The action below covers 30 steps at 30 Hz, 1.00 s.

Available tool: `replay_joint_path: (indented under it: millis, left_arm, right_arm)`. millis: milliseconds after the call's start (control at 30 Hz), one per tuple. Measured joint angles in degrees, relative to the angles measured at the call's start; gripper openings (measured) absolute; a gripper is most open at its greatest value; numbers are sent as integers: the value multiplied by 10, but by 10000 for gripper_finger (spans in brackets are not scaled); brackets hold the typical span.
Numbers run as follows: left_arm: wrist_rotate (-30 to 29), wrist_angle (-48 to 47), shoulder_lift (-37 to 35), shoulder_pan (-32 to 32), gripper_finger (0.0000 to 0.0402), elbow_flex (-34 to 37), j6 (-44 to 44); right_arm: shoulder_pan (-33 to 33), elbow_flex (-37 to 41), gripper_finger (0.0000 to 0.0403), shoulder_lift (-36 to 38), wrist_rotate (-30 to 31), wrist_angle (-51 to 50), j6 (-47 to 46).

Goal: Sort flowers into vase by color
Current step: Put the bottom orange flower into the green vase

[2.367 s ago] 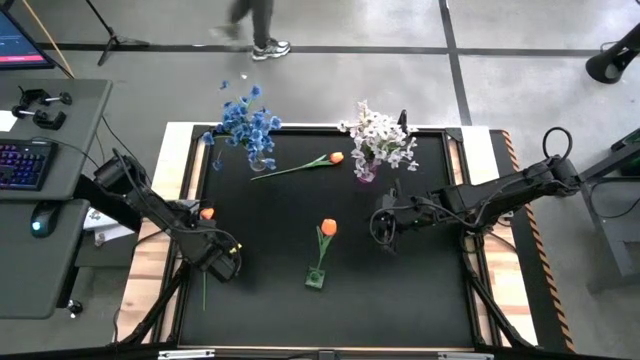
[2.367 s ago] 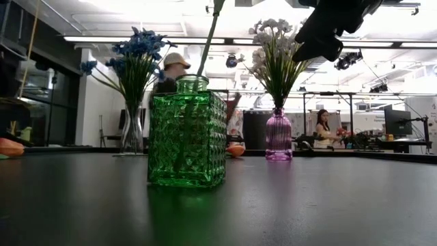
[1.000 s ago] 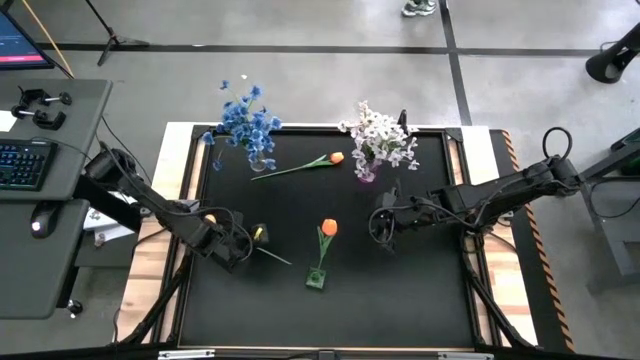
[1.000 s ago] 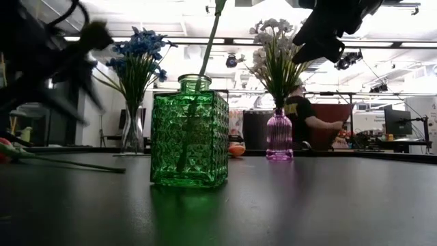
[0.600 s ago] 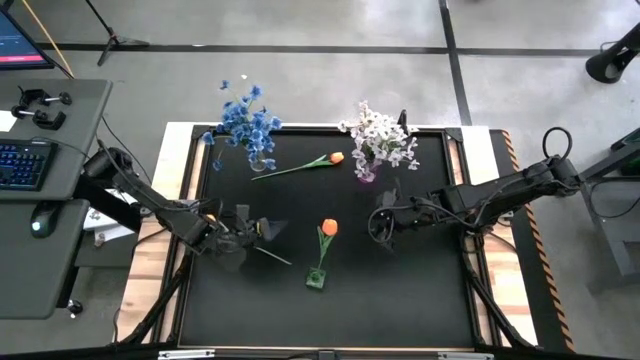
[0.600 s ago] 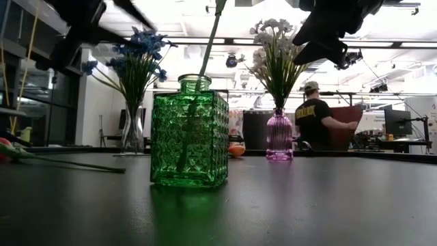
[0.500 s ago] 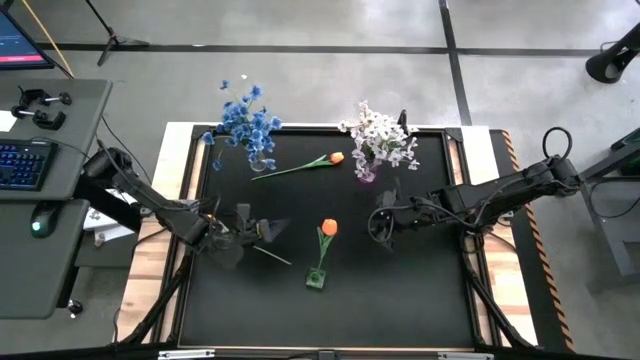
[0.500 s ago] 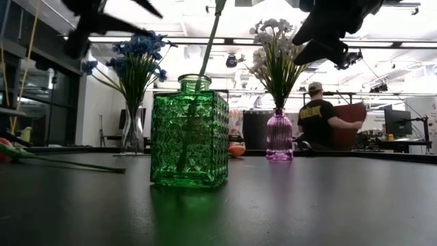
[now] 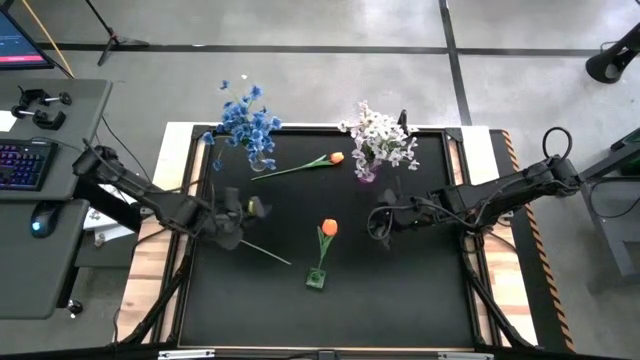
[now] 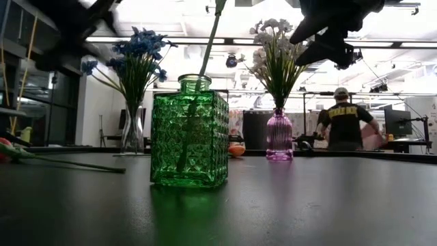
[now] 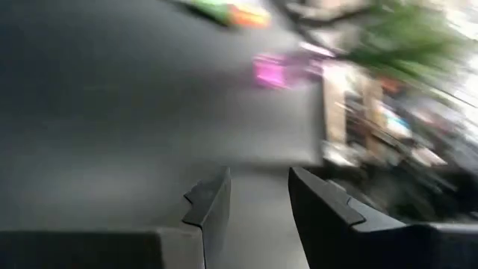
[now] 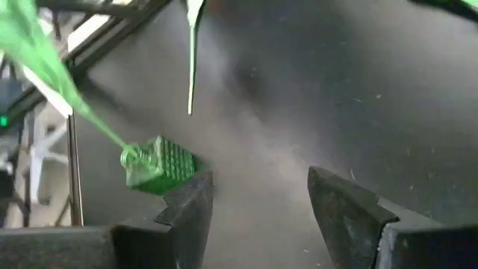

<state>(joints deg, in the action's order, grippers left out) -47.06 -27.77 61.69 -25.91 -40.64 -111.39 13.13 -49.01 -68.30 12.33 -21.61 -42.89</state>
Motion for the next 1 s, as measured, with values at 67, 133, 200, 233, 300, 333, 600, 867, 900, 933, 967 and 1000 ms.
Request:
replay_joint_path:
  millis: [67,133,200,233,300,333,600,867,900,933,967,1000]
  left_arm:
    - [19,-125,-7,-20,127,0,-145]
    - [35,-201,-6,-42,127,1,-260]
    - [47,-211,7,-52,127,1,-300]
    - [60,-198,17,-47,127,1,-302]
    - [71,-172,44,-31,127,-2,-301]
    - [76,-174,59,-22,127,-8,-300]
    - [197,-290,135,32,126,-65,-312]
    - [300,-340,161,-26,126,-66,-354]
    - [299,-340,164,-24,126,-66,-354]
    - [299,-342,166,-20,126,-66,-355]
    - [300,-341,168,-16,126,-62,-357]
    - [304,-339,170,-12,126,-58,-362]
  right_arm:
    - [0,0,206,0,14,0,-28]
    - [0,0,206,0,26,0,-42]
    - [0,0,206,0,37,-4,-46]
    - [0,0,206,0,42,-7,-46]
    - [-2,0,206,0,47,-14,-46]
    - [-4,0,206,0,46,-21,-47]
    - [-17,0,206,0,43,-73,-47]
    - [-39,0,206,0,36,-93,-36]
    - [-42,0,206,0,36,-92,-33]
    - [-46,0,206,0,36,-91,-32]
    - [-50,0,206,0,36,-91,-32]
    - [-53,0,206,0,36,-91,-34]
